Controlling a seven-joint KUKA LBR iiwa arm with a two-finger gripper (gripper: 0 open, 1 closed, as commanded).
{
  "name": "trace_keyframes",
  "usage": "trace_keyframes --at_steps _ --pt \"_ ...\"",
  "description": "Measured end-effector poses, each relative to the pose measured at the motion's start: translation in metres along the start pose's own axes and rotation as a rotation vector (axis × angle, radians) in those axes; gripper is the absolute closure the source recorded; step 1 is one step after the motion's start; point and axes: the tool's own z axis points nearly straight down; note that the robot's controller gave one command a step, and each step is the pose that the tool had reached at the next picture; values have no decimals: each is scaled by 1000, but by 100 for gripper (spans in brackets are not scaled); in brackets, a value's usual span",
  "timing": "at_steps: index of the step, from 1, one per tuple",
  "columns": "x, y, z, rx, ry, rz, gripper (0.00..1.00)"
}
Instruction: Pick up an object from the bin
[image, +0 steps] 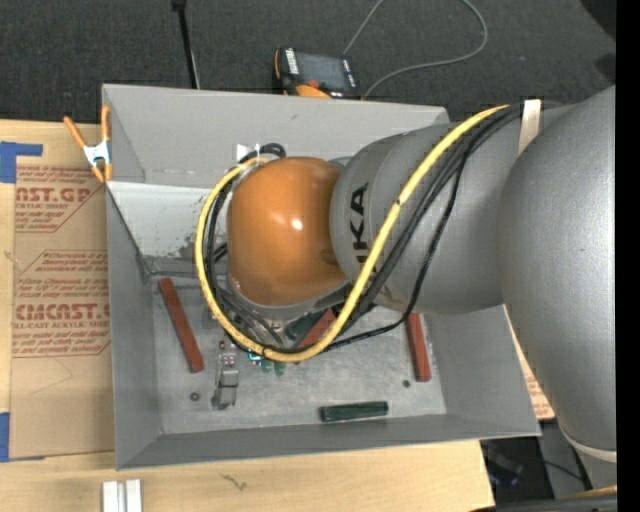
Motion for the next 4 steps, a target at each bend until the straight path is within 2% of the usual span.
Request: trace_keyframes --at_steps 1,2,3,4 --pt "-97 -31 92 1 -7 -272 0" --pt "-73 -99 -3 3 -15 -492 0" --pt "-80 -150 119 0 -4 -778 0" --pt "-81 -148 116 0 -9 -779 100"
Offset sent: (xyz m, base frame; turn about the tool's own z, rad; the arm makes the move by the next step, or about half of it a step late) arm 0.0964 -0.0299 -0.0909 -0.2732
